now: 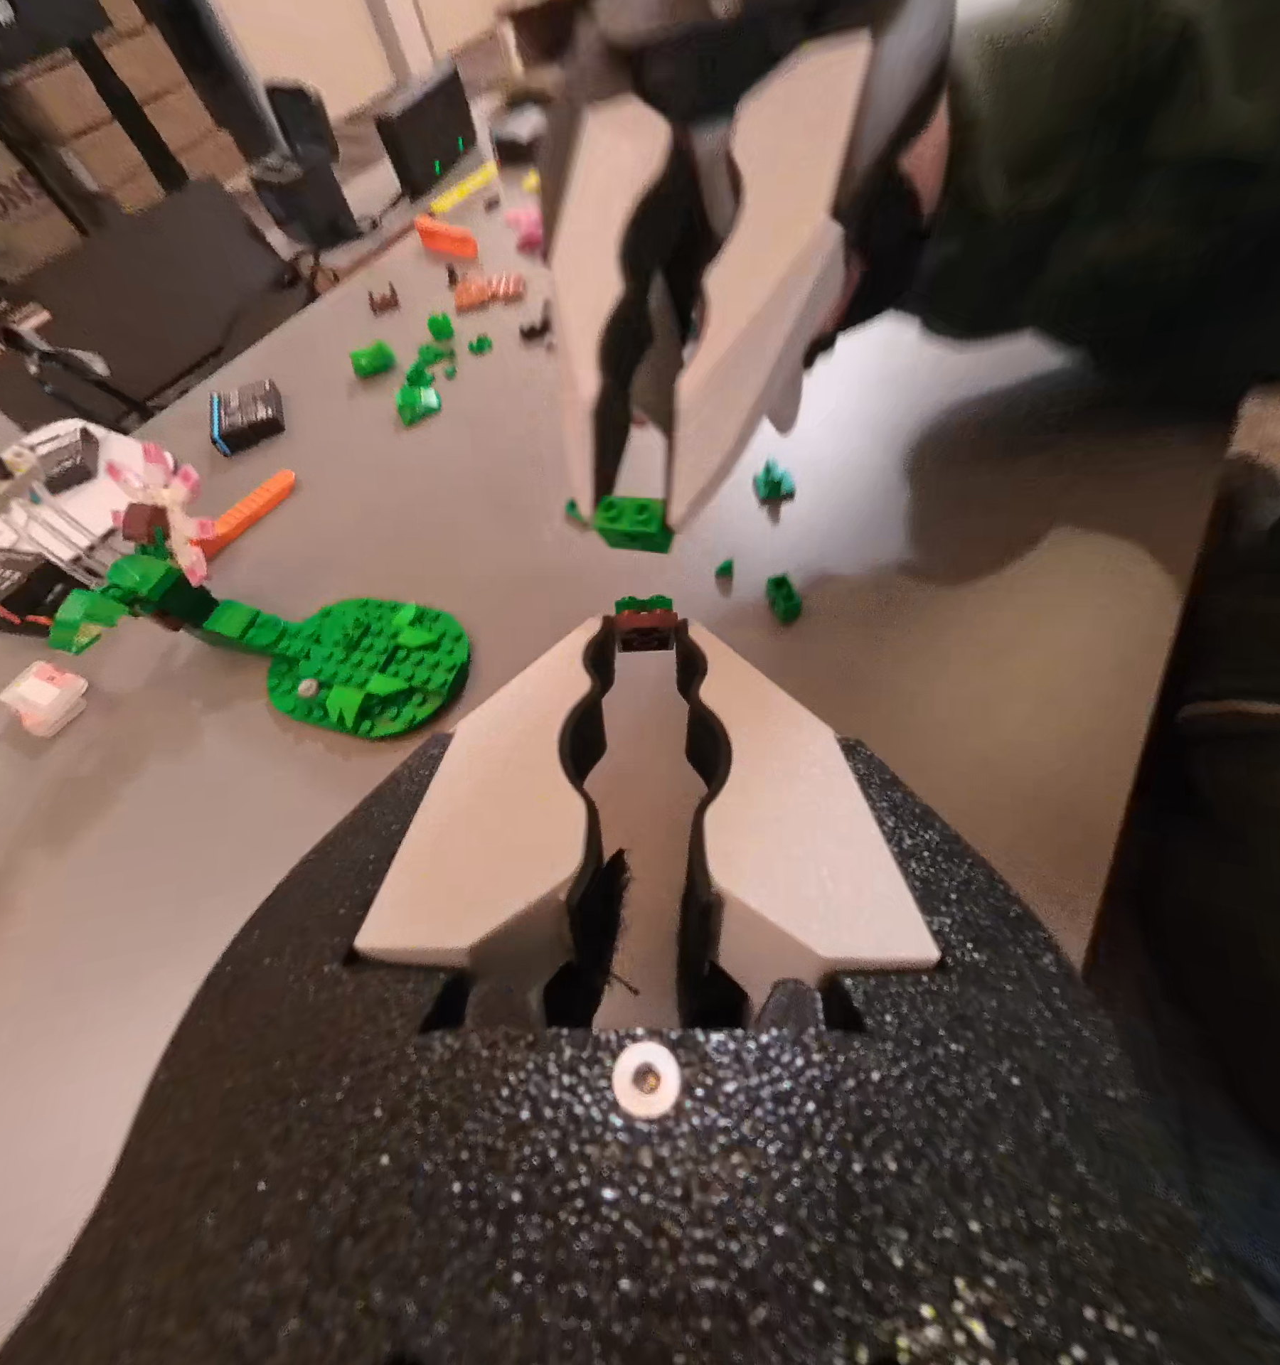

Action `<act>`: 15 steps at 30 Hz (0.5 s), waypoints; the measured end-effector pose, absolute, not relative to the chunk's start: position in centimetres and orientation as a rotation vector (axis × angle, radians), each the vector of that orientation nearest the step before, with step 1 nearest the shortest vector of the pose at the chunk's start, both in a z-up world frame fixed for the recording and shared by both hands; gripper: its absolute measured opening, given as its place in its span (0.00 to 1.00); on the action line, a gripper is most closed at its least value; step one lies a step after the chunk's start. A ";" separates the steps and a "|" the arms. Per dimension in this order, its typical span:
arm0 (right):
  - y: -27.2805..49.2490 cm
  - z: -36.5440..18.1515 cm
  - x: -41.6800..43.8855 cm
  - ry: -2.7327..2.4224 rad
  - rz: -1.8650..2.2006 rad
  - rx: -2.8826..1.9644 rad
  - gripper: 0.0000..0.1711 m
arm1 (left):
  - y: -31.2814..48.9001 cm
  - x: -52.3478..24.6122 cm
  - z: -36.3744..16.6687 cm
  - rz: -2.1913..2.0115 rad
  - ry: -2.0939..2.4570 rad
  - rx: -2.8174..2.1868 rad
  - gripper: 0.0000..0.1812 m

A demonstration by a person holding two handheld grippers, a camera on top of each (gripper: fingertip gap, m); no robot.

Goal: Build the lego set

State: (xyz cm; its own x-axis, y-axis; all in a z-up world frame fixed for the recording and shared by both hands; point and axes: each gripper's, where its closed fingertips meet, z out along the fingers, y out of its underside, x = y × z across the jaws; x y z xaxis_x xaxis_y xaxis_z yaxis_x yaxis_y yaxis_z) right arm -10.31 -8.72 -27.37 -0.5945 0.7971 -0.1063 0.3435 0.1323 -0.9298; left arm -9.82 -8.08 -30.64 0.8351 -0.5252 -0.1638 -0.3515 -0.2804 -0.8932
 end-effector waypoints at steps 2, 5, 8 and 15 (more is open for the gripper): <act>-9.5 -26.2 -9.4 -1.903 1.600 -0.995 0.08 | -8.1 -9.2 -29.3 -0.277 0.617 -1.833 0.08; -9.7 -25.5 -8.7 -1.836 1.687 -0.919 0.08 | -8.3 -8.4 -27.9 -0.375 0.589 -1.761 0.07; -9.6 -24.8 -8.2 -1.790 1.774 -0.880 0.08 | -8.7 -7.8 -26.6 -0.489 0.556 -1.688 0.07; -9.7 -23.7 -7.5 -1.717 1.882 -0.779 0.08 | -9.2 -7.5 -25.0 -0.625 0.506 -1.579 0.07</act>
State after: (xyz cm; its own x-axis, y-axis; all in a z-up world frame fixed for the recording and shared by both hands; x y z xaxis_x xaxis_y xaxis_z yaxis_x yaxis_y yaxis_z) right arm -7.52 -9.72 -23.67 -0.7265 0.6807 -0.0938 0.0311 -0.1038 -0.9941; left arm -7.53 -9.16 -24.97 0.7528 -0.6510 0.0969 0.0402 -0.1015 -0.9940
